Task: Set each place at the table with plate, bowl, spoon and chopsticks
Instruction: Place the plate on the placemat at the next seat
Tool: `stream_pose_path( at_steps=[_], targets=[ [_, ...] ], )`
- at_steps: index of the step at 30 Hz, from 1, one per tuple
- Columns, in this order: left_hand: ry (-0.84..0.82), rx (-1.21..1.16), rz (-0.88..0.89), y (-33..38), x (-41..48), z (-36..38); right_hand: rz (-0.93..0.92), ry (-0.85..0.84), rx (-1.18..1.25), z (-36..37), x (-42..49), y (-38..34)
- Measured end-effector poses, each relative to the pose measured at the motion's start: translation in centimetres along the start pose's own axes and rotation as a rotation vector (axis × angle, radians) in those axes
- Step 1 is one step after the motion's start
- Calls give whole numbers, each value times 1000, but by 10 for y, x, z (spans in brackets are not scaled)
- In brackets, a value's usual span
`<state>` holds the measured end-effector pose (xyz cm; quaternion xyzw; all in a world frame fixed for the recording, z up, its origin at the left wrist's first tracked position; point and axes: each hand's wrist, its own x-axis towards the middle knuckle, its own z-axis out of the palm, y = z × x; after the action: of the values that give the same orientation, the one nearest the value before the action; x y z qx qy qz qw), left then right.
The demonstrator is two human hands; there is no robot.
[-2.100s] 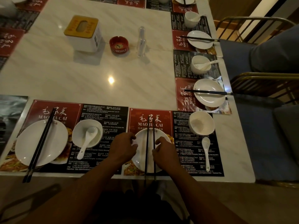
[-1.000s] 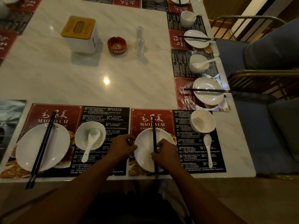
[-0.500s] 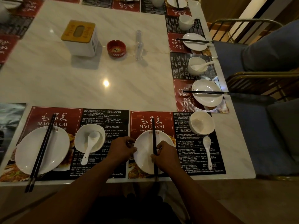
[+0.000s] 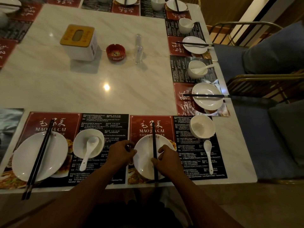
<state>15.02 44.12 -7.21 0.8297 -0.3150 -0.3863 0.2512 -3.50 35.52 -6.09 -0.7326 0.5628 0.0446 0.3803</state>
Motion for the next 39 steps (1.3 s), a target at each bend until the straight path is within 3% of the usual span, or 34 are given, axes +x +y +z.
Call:
stream_pose_path(
  at_steps=[7,16,19,22,26,30,39],
  targets=[
    [183,44,150,33,4,6,-4,127,55,-57,-5,18],
    [122,-15,238,104,12,50,89,446,66,-175,37,88],
    [117,0,205,122,15,68,79,396,58,-194,69,111],
    [114,-38,135,140,15,84,54,240,91,-203,94,121],
    [26,-247,37,171,14,115,-90,102,37,-201,114,126],
    [-13,-400,-102,201,19,137,-107,84,34,-203,123,130],
    [31,-447,-123,192,6,117,-194,18,77,-185,102,121]
  ],
)
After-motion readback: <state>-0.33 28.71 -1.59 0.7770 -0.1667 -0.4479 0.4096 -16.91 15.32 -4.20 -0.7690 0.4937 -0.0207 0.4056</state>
